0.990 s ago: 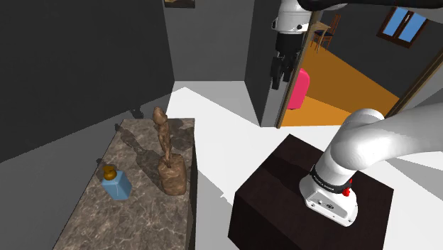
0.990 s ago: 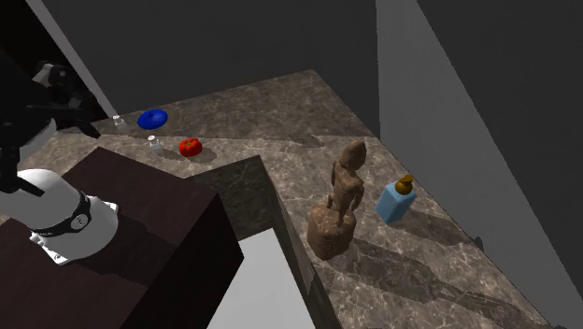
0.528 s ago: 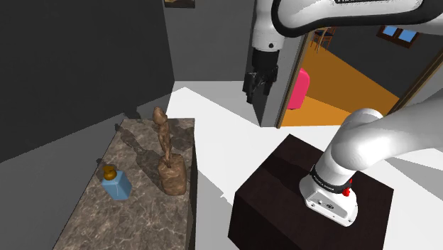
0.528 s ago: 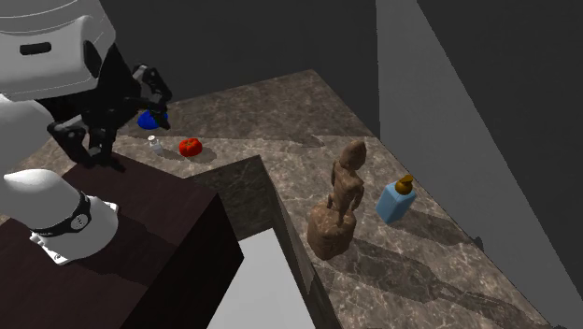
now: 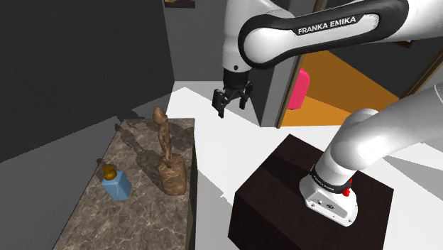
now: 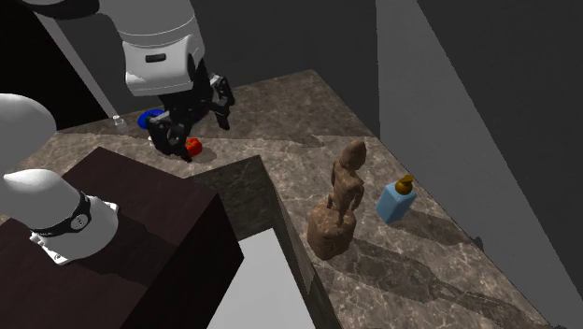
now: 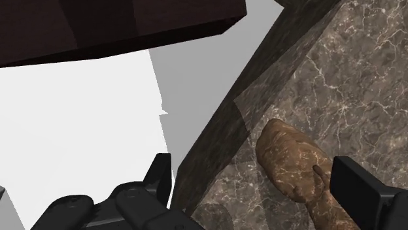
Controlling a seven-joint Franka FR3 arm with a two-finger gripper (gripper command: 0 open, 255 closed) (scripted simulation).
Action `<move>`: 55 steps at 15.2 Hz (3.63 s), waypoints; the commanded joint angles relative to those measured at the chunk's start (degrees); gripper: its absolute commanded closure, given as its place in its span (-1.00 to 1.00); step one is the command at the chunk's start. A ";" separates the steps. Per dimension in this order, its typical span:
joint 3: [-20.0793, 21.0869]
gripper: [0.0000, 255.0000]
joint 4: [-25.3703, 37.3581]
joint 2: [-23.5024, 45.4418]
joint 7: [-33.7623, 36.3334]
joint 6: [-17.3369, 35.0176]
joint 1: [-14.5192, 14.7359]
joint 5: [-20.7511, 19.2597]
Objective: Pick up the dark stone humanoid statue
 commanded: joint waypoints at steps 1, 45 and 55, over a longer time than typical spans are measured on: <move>3.24 -1.00 1.74 3.49 4.81 3.02 -0.69 -0.47; 12.02 1.00 41.33 59.84 62.65 11.16 6.06 -45.97; 13.54 1.00 44.54 56.64 59.90 5.63 5.37 -42.98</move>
